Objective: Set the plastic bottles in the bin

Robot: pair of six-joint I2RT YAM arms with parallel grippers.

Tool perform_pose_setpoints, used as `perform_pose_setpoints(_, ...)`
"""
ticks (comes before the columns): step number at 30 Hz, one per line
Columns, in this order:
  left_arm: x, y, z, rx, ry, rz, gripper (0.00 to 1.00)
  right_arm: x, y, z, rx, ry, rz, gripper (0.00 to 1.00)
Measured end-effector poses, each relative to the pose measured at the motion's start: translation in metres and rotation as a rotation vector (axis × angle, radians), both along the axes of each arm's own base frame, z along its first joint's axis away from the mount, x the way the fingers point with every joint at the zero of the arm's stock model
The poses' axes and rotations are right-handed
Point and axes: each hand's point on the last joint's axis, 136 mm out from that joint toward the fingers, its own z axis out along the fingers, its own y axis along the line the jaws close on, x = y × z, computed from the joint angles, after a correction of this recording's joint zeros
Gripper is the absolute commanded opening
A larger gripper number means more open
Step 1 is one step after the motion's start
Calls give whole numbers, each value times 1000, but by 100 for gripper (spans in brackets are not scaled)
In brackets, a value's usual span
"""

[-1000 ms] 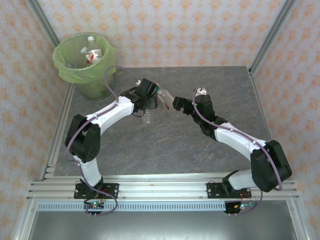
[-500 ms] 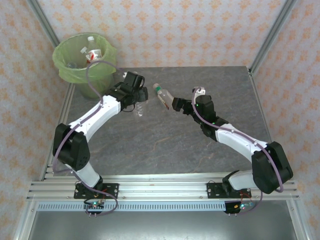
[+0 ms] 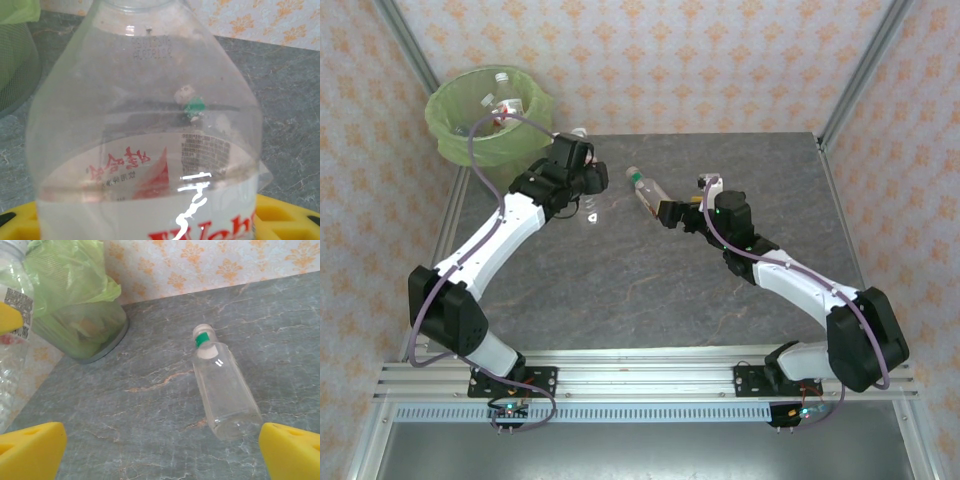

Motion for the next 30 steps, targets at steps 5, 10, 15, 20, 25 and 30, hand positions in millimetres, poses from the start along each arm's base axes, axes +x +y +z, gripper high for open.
perform_pose_setpoints(5,5,2,23,-19,-47,3,57,-2,4,6,19,-15,25,99)
perform_pose_setpoints(10,4,10,55,-28,-121,32,57,-2,6,13,42,-31,33,99)
perform_pose_setpoints(15,11,28,85,-39,-188,81,57,-1,7,17,56,-41,31,99)
perform_pose_setpoints(20,16,40,114,-51,-248,104,57,-1,7,17,56,-41,32,99)
perform_pose_setpoints(25,20,45,151,-62,-324,107,57,-1,7,17,57,-41,34,99)
perform_pose_setpoints(30,22,50,166,-67,-364,109,57,-1,7,17,57,-42,34,99)
